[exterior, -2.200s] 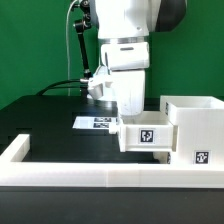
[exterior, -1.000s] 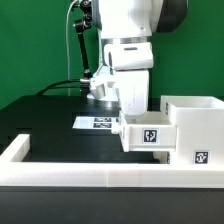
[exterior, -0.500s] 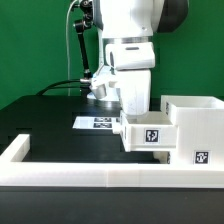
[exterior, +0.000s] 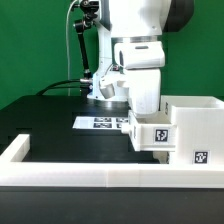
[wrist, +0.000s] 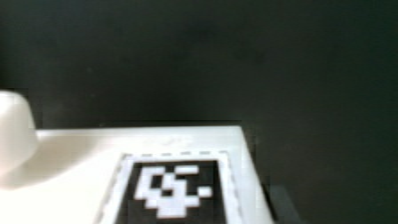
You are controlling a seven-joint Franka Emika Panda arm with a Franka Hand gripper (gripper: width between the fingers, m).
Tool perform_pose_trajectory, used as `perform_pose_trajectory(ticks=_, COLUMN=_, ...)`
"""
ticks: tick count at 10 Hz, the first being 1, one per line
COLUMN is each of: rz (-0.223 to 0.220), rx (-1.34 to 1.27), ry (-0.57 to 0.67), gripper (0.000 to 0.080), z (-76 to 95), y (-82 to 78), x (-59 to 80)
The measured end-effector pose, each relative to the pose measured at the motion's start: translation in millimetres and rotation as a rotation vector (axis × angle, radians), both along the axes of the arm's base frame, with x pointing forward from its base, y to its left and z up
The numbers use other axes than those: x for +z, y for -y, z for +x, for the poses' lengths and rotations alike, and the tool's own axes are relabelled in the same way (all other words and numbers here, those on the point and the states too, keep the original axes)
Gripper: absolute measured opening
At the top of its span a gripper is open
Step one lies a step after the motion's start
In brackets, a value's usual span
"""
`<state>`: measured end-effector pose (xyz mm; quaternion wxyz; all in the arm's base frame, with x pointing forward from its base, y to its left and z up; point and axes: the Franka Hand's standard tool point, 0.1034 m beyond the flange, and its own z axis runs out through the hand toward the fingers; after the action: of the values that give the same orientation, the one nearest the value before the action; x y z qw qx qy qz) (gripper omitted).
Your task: Assemble drawer
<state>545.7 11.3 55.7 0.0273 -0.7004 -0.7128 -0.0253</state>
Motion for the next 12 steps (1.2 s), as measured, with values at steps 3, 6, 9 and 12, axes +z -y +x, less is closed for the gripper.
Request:
perform_pose_trajectory(ticks=3, rz=0.002, rx=0.000, ry=0.000, gripper=0.0042, z=0.7, y=-12.0, x=0.3)
perform_pose_trajectory(ticks=6, rz=0.002, rx=-0.005, ry=-0.001, gripper=0.0150, z=0.4, y=-9.6, x=0.0)
perform_pose_trajectory(ticks=9, rz=-0.001, rx=-0.045, ry=0.013, gripper=0.0475, z=4.4, y=-10.4, x=9.6)
perform_pose_trajectory(ticks=12, rz=-0.010, rx=-0.077, ry=0.021, gripper=0.0637, z=9.0, y=-13.8, x=28.4)
